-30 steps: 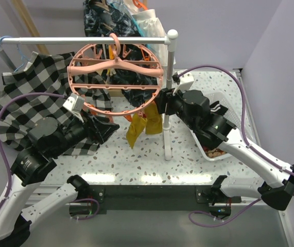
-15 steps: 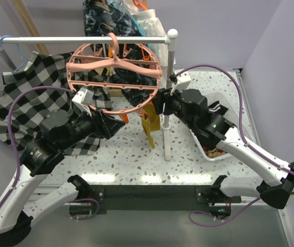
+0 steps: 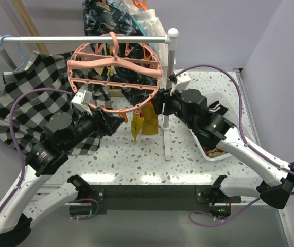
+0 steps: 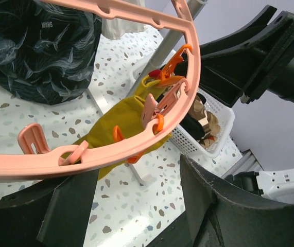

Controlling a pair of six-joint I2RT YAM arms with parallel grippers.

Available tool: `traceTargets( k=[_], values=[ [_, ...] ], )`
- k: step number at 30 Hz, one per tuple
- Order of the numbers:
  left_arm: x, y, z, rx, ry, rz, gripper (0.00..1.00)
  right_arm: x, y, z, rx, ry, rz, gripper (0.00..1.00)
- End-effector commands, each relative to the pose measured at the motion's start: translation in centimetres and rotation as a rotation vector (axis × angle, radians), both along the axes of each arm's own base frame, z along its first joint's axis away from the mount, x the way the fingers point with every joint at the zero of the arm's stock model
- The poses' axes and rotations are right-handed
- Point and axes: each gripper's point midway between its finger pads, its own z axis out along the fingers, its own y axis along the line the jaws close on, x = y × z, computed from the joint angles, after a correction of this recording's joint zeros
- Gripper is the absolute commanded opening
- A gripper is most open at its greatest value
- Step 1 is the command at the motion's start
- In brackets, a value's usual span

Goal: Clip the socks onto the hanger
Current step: Open the clamp at the hanger.

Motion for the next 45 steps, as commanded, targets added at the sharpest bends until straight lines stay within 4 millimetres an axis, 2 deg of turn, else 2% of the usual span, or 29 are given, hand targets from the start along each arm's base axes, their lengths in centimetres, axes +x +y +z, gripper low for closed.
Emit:
traceTargets(
  k=[1, 11, 16, 28, 34, 45],
  values=[
    [1.0, 0.1, 1.9, -0.057, -0.088, 0.039, 0.69, 0.0, 0.4, 2.8, 0.074, -0.043, 0.011, 0.6],
    [1.4, 0.0, 2.2, -0.11, -0.176, 0.047, 0.68, -0.2, 0.7, 2.7, 0.089, -0.043, 0.026, 0.6],
    [2.0, -0.4, 1.6, -0.095, -0.168, 0.044, 0.67, -0.2, 0.7, 3.0, 0.097, -0.053, 0.027, 0.6],
    [2.5, -0.6, 1.6, -0.081, -0.19, 0.043, 0.57, -0.3, 1.0, 2.9, 0.101, -0.053, 0.042, 0.61],
    [2.3, -0.6, 1.3, -0.102, -0.194, 0.043, 0.6, -0.3, 1.0, 2.9, 0.113, -0.054, 0.043, 0.6],
    [2.9, 1.2, 1.5, -0.155, -0.234, 0.149, 0.62, -0.7, 1.9, 3.1, 0.154, -0.042, 0.079, 0.6]
  ],
)
